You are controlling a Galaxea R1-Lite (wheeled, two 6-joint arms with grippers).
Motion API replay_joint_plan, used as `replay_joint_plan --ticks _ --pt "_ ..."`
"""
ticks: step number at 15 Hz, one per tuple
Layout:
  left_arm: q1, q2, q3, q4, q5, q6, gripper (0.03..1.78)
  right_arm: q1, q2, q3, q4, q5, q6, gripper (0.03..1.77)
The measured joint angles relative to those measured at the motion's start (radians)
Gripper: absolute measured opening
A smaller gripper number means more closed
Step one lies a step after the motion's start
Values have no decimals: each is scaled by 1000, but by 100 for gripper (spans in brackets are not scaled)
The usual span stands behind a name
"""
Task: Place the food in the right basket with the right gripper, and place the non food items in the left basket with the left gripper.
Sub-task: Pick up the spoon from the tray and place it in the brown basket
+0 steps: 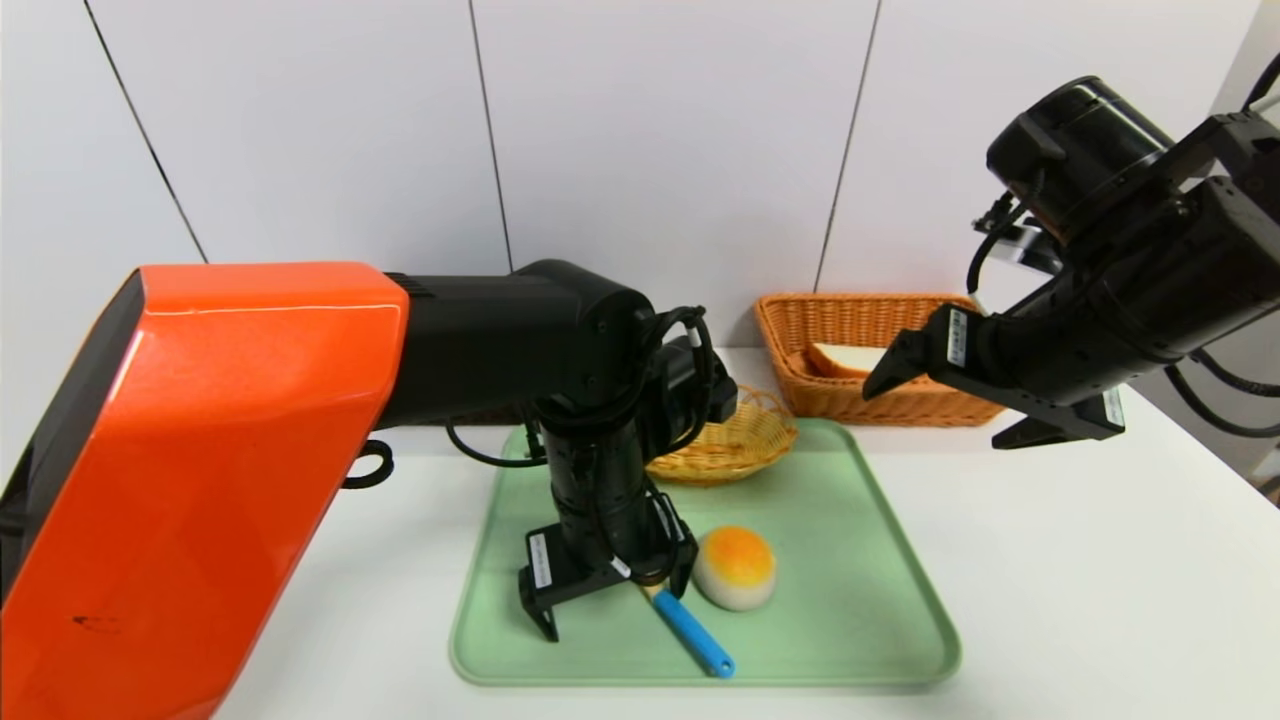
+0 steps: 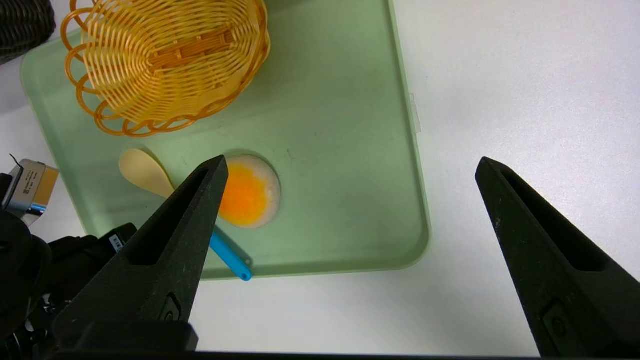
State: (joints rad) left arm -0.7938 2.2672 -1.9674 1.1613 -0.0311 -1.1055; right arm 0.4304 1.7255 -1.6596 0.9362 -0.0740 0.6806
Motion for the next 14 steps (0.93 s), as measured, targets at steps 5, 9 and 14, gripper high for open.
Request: replay_joint_plan --ticks 5,9,14 --pt "-3 2 -3 -1 1 3 166 4 -8 1 0 1 0 171" --pt "-9 3 -4 -3 18 35 110 15 -13 5 1 0 1 171" --pt "-10 4 -4 -6 31 37 42 31 -21 11 1 -14 23 171"
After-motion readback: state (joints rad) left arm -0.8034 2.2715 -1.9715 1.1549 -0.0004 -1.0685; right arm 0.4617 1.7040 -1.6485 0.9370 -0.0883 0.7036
